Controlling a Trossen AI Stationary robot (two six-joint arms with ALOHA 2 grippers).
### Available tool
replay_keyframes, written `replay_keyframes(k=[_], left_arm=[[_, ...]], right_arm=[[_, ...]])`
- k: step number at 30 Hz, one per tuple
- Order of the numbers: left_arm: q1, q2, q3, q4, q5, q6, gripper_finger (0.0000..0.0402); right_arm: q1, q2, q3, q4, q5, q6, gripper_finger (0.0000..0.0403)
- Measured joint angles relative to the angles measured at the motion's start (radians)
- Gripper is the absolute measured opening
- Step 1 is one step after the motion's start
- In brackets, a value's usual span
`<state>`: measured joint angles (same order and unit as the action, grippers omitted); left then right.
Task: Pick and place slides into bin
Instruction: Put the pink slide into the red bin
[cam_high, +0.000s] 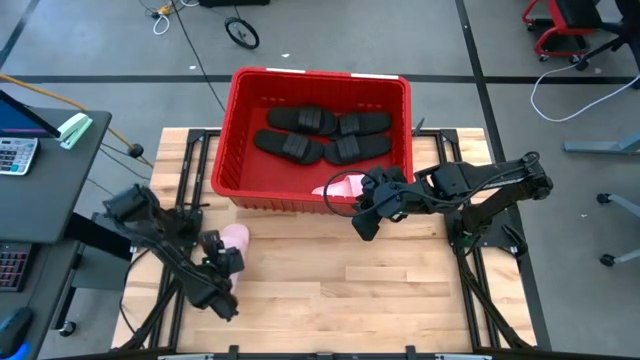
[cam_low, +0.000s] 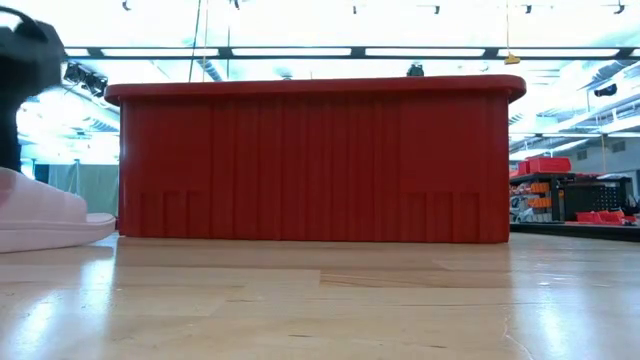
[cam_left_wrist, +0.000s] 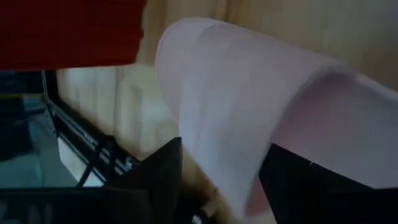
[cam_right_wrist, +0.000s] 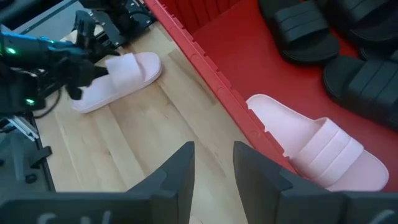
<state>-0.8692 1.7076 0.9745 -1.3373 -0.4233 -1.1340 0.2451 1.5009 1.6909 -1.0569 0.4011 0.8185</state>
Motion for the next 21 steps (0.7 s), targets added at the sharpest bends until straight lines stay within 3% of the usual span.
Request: replay_keyframes(k=[6,11,15,19,21], left_arm=[[0.039,0.090,0.000,0.033,-0.001,-0.040,0.0144],[0.084,0.097,0.023,0.018,0.109,-0.016,0.0024],[0.088,0.094,0.136,-0.062,0.172,0.000,0.0018],[0.105,0.094,0.347,-0.195,0.302,0.005,0.0011],[0.107,0.093,0.476,-0.238,0.316,-0.039,0.0011]], right_arm=[[0.000,0.000,0.000,0.000,0.000,-0.001,0.0116],[0.000,0.000,0.000,0.000,0.000,-0.006,0.0116],[0.000,0.000,0.000,0.000,-0.001,-0.016,0.0116],[0.000,0.000,0.000,-0.001,-0.001,-0.011,0.0116],[0.000,0.000,0.000,-0.001,-0.001,-0.010,0.0116]])
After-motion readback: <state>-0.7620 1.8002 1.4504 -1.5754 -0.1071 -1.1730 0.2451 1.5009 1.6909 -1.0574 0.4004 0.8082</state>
